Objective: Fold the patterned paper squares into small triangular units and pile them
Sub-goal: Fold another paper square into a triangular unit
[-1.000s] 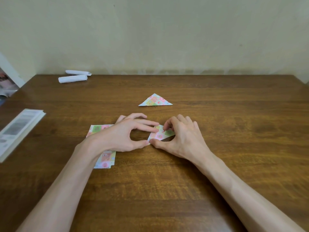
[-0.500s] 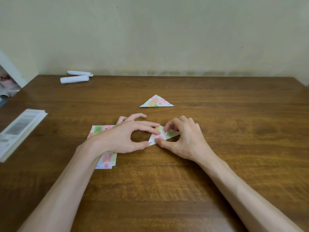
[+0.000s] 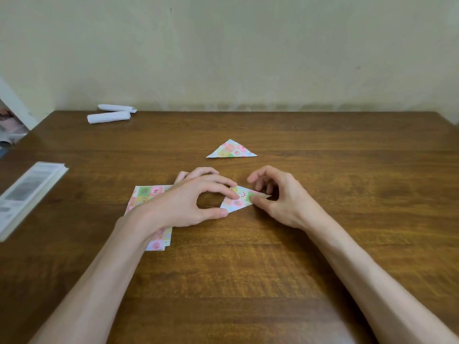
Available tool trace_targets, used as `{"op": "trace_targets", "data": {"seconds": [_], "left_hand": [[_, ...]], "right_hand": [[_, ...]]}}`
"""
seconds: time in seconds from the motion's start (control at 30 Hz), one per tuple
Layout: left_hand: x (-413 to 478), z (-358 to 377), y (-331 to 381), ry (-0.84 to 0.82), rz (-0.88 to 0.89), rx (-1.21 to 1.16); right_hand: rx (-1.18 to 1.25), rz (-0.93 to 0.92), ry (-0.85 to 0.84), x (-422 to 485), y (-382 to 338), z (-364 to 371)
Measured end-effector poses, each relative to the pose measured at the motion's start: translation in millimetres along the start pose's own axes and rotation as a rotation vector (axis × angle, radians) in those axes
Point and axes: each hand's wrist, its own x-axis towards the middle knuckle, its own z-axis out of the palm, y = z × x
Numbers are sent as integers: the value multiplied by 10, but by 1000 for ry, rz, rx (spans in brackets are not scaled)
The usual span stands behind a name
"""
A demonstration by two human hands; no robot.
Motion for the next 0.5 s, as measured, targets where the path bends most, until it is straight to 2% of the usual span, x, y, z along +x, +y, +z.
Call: {"op": "trace_targets", "data": {"seconds": [0.3,0.5], "left_hand": [[21,-15,-4,-19,-1,9],[4,-4,5,-5,3,2]], "right_hand": [[164,45,79,43,81,-68],[86,93,109,23,65,-53]]}}
